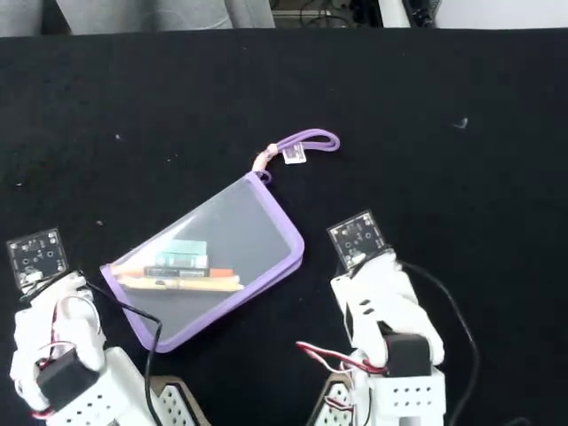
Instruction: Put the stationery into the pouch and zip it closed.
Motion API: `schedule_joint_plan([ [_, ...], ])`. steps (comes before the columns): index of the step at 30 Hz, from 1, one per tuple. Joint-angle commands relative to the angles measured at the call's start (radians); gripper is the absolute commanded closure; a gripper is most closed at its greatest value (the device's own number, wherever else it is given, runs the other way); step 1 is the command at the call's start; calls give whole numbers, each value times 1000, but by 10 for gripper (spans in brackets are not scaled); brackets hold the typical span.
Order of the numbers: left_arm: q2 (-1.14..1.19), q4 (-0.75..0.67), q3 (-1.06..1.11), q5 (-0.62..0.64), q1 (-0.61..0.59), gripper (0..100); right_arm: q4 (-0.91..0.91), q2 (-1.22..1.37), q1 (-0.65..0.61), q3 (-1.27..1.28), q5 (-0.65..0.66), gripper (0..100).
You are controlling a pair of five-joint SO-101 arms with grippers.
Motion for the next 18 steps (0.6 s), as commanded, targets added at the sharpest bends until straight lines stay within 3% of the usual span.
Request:
schedule_joint_plan([
  [1,5,-17,44,-9,-16,932,-23,-84,14,41,-11,984],
  [8,6,-38,91,195,-116,933,14,-82,15,68,-11,984],
  [18,8,-181,289,206,-111,935,15,-82,15,68,-5,986],
])
